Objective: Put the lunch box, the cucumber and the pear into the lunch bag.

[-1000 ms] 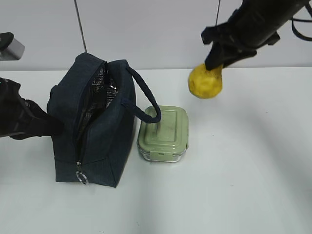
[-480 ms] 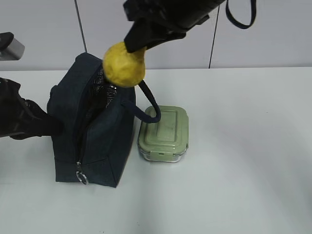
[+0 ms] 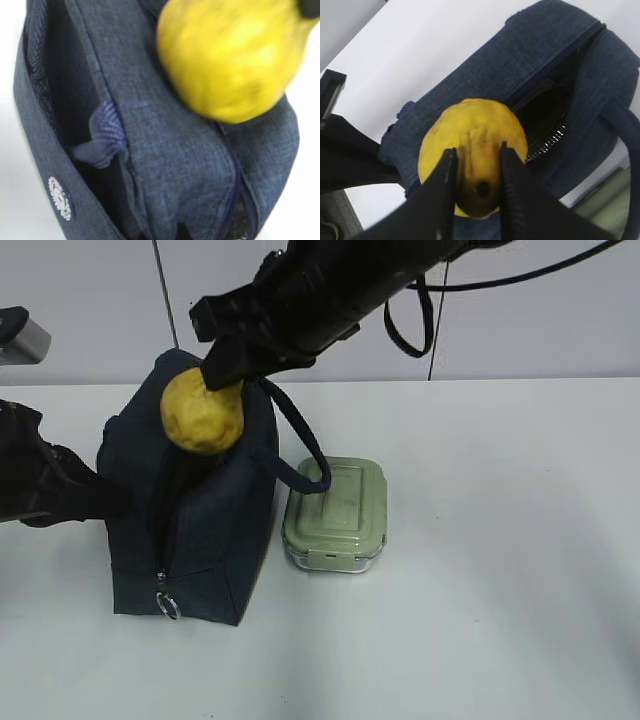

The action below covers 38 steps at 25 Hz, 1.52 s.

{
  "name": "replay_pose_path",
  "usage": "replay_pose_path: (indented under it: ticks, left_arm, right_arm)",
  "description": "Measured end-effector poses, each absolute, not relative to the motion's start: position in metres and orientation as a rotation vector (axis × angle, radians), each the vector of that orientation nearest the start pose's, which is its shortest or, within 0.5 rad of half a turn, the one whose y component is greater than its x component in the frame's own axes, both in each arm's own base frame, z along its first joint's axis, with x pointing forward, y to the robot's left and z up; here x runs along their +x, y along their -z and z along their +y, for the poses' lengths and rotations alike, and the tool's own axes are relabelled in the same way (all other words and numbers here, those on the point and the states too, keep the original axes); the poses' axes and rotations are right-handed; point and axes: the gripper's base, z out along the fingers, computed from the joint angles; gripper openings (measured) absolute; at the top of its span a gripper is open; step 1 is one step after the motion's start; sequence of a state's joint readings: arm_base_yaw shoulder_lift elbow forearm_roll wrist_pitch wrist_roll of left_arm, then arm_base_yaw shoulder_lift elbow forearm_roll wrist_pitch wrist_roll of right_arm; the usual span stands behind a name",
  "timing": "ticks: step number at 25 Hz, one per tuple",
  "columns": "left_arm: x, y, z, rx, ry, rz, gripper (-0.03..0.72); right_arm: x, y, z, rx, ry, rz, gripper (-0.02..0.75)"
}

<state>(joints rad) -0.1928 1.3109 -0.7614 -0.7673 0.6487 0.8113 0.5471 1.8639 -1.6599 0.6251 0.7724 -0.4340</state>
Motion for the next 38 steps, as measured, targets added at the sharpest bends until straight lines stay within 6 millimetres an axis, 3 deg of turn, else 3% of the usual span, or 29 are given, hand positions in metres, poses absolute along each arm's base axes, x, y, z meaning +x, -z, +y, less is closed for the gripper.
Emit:
replay_pose_path:
  ticks: [7, 13, 15, 18, 20, 26, 32, 38]
  left_arm:
    - [0.234, -0.246, -0.085, 0.603, 0.559, 2.420, 0.002]
    - [0.234, -0.246, -0.085, 0.604, 0.561, 2.421, 0.002]
    - [0.234, -0.246, -0.085, 0.604, 0.561, 2.421, 0.002]
    - [0.234, -0.246, -0.085, 0.604, 0.561, 2.421, 0.002]
    - [0.234, -0.246, -0.085, 0.604, 0.561, 2.421, 0.002]
    - [0.234, -0.246, -0.085, 0.603, 0.560, 2.420, 0.002]
    - [0.234, -0.246, -0.085, 0.603, 0.560, 2.420, 0.002]
    - [0.234, -0.246, -0.085, 0.604, 0.564, 2.422, 0.002]
  right_arm:
    - [0.358, -0.275, 0.261, -0.899, -0.667, 2.361, 0.158]
    - [0.362, -0.259, 0.263, -0.921, -0.634, 2.404, 0.167]
    - [0.363, -0.256, 0.265, -0.927, -0.659, 2.400, 0.216]
    - [0.361, -0.256, 0.269, -0.909, -0.721, 2.398, 0.413]
    - [0.361, -0.258, 0.270, -0.891, -0.754, 2.395, 0.490]
    - [0.358, -0.271, 0.268, -0.874, -0.774, 2.365, 0.512]
    - [0.358, -0.315, 0.238, -0.719, -0.792, 2.325, 0.512]
    - [0.378, -0.314, 0.182, -0.538, -0.776, 2.442, 0.502]
